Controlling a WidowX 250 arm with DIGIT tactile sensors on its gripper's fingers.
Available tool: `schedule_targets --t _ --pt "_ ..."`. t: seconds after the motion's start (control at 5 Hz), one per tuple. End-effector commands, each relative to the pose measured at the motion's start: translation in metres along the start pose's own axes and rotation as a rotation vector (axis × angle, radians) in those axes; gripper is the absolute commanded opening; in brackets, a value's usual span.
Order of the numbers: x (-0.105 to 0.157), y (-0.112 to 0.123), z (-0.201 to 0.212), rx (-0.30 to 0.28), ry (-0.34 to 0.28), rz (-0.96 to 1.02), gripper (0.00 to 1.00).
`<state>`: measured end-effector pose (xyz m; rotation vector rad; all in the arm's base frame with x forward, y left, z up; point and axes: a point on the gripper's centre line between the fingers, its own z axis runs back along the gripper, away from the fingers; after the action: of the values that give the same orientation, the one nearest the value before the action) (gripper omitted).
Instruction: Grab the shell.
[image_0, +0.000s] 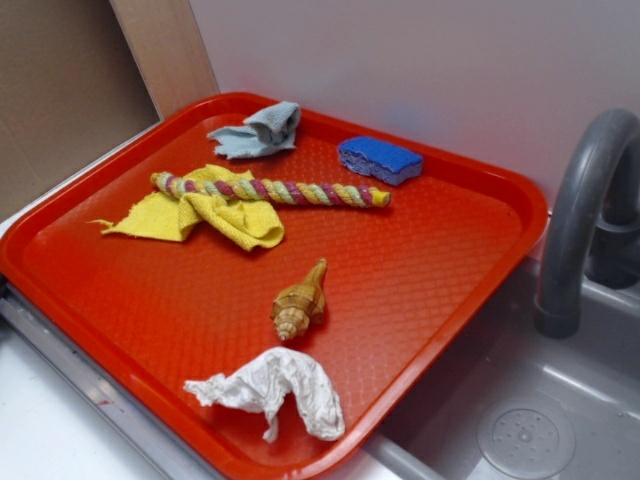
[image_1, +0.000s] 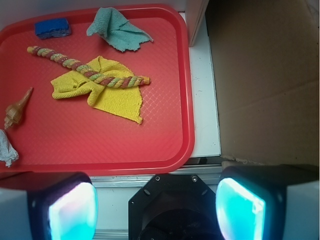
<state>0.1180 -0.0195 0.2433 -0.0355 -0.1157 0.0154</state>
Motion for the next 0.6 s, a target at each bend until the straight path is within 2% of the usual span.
schedule_targets --t 0.0,0.2,0.4 --pt "0.0 0.0 0.0 0.0 0.0 0.0 1.0" --pt "0.003 -0.018 -0.002 -0.002 -0.039 0.003 1.0" --pt "0.011 -0.044 -0.004 -0.033 -0.049 -0.034 1.0"
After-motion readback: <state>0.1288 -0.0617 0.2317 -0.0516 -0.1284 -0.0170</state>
